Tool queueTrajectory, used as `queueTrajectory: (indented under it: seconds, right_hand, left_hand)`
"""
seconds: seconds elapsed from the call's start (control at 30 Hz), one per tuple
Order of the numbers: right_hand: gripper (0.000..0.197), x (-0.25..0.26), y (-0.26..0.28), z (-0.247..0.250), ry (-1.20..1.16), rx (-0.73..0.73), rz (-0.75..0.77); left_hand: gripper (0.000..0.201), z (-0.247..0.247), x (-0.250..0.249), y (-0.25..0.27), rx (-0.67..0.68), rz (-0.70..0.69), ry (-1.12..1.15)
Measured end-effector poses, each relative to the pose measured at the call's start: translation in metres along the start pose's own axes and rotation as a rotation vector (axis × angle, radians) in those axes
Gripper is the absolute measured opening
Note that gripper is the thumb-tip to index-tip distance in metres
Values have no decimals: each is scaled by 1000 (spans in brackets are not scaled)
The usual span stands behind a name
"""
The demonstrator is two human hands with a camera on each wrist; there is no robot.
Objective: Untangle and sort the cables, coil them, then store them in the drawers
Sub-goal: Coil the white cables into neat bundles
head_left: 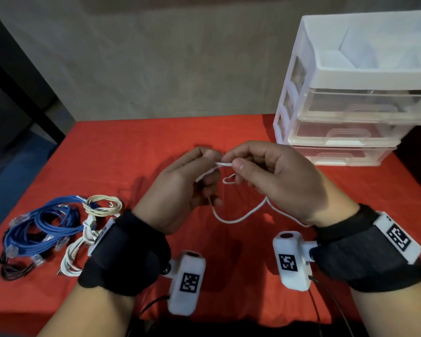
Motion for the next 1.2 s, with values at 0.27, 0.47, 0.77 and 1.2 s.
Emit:
queueTrajectory:
  seconds: [0.27,0.47,0.77,1.2]
  right_hand:
    - [26,-4,4,22,127,-133,64]
    - [15,-10,7,35,180,-147,9]
    - [26,-13,11,47,162,-323,-48]
    - [28,-1,6,14,107,38,5]
  left_hand:
    - [33,12,-8,2,26,-32,111]
    - [38,19,-7,3,45,-24,71]
    - [27,10,-4,6,170,58,-66]
    - [29,12,-3,2,24,-52,-180]
Point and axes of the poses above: each hand's wrist, its own y-axis away from the middle knuckle, its own z-axis out of the back of the hand, x = y × z, the point moved 4 cm from there along -y, towards the middle knuckle, and after that the axes turned 12 degrees about x, right-handed, at the moved point
